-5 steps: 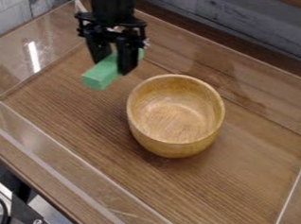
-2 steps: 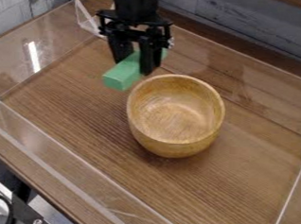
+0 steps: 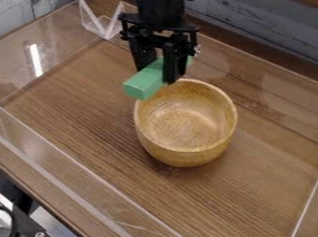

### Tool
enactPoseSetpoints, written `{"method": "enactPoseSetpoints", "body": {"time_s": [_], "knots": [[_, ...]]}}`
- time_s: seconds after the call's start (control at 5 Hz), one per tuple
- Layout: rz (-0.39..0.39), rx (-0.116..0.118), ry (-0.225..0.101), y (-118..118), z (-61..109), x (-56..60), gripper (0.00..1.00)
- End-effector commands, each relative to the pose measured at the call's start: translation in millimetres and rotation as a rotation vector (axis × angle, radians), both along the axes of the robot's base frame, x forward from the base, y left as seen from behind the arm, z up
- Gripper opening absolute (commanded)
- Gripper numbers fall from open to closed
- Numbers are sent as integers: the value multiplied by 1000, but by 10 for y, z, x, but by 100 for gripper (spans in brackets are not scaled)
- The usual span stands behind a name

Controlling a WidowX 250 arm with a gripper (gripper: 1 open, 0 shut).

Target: Put the green block in the brown bowl

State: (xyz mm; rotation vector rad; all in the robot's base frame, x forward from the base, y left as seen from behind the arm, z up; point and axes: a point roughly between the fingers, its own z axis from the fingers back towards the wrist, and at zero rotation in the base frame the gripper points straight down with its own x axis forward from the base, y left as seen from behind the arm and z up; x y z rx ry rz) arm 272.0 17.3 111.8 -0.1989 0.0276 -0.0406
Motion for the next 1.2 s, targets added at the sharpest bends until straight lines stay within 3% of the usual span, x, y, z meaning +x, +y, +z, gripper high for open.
{"method": "enactPoseSetpoints", "body": {"time_s": [0.0, 1.0], "knots": [[-23, 10, -104, -60, 240, 71, 0], [-95, 10, -127, -341, 162, 22, 0]]}}
